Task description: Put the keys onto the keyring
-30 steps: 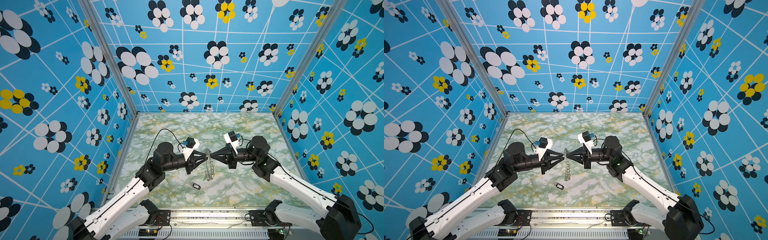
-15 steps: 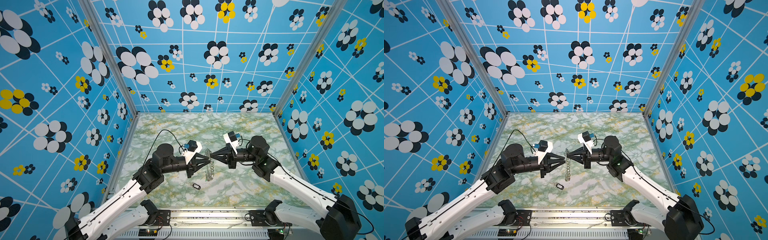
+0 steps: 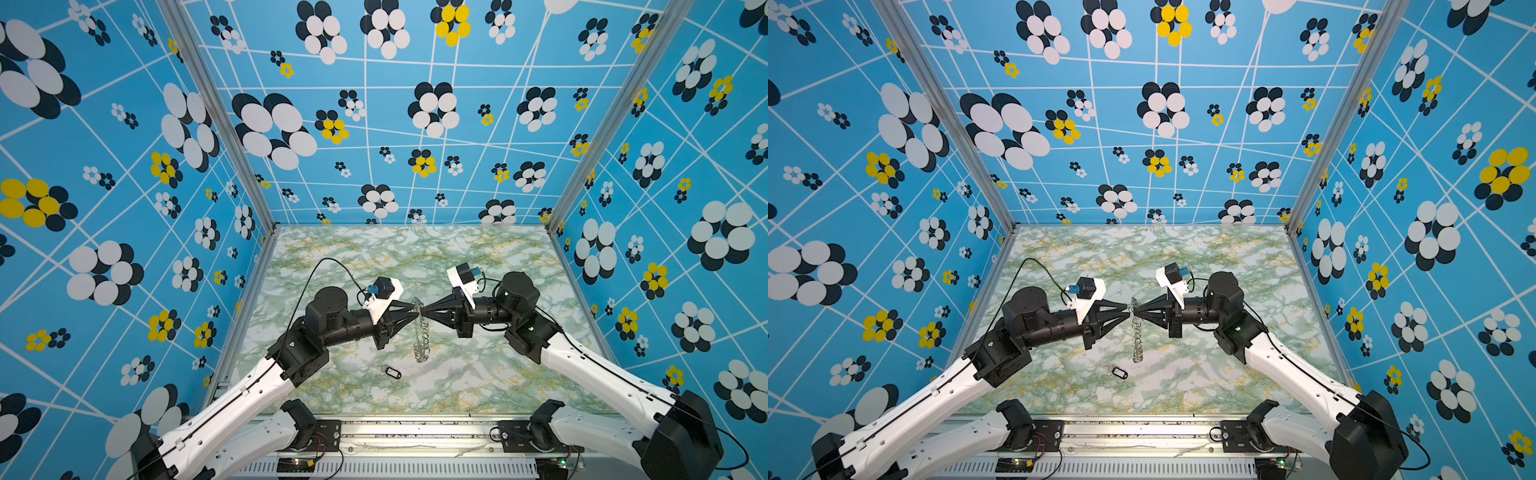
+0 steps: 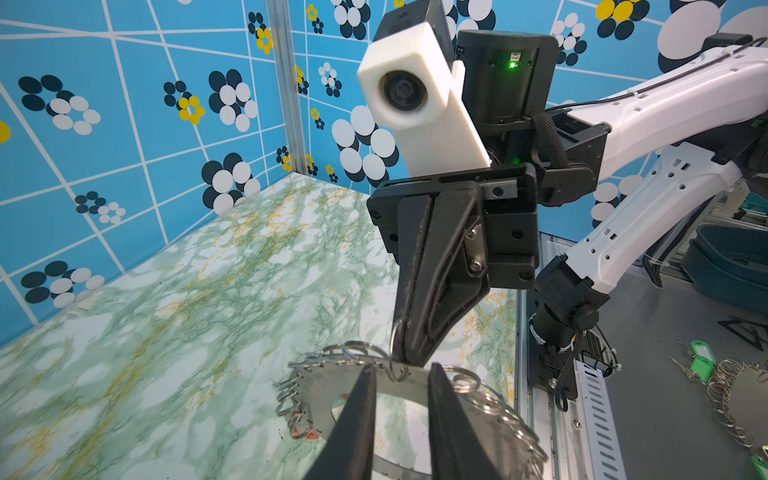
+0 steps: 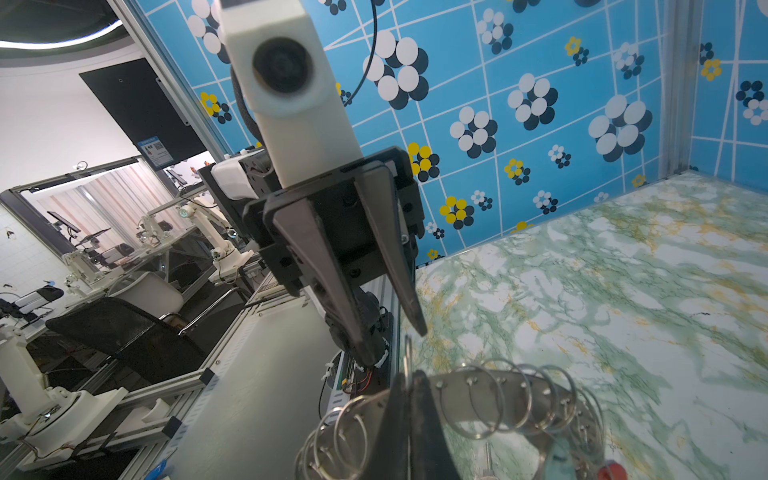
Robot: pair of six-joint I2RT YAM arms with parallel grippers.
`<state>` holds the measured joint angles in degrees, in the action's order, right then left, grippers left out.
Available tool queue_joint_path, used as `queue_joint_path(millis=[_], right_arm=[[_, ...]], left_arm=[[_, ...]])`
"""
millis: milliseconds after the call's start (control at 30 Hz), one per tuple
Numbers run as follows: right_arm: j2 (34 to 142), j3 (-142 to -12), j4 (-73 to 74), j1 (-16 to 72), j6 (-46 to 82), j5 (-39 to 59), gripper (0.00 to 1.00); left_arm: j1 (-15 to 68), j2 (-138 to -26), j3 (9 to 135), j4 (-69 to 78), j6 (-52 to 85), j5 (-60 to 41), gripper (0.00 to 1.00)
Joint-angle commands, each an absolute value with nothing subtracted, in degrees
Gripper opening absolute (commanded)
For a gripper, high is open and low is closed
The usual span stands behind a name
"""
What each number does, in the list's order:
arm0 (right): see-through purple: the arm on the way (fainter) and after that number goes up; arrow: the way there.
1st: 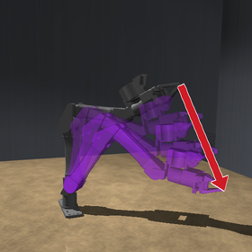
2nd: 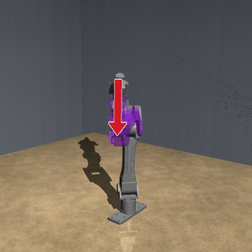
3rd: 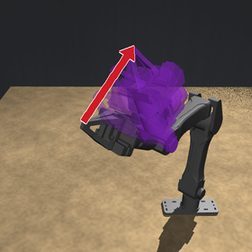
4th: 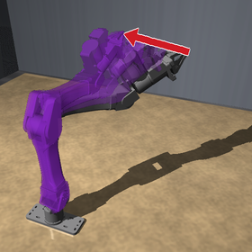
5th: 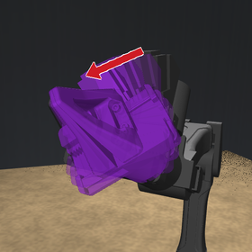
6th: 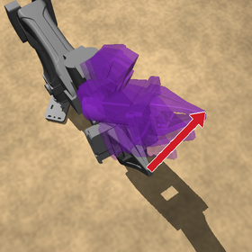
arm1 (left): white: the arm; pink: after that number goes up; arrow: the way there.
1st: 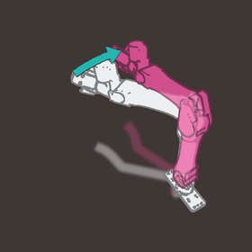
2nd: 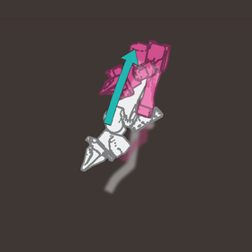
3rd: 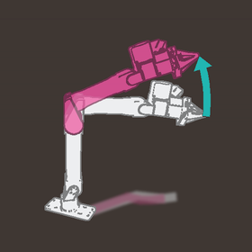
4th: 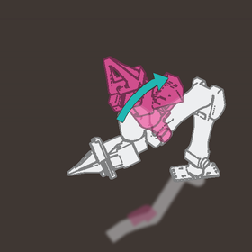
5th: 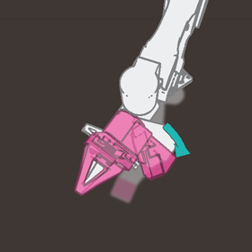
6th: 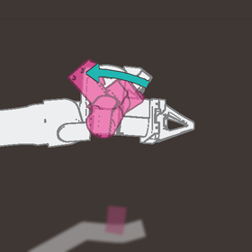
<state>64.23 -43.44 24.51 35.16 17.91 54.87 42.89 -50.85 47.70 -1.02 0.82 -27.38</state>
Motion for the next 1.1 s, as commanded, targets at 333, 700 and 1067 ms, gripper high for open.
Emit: queue_joint_path(millis=[333,700,1067], right_arm=[[63.46,-44.90,28.89,34.89,19.66,57.13,0.00],[63.13,-44.91,28.92,34.89,19.56,56.78,0.00],[62.93,-45.24,28.37,34.89,19.52,56.78,0.00]], left_arm=[[43.07,-52.00,46.84,3.76,0.48,-29.47,0.15],[42.99,-52.30,46.59,3.63,1.66,-32.64,0.09],[42.54,-52.48,46.40,3.80,2.99,-36.02,0.00]])
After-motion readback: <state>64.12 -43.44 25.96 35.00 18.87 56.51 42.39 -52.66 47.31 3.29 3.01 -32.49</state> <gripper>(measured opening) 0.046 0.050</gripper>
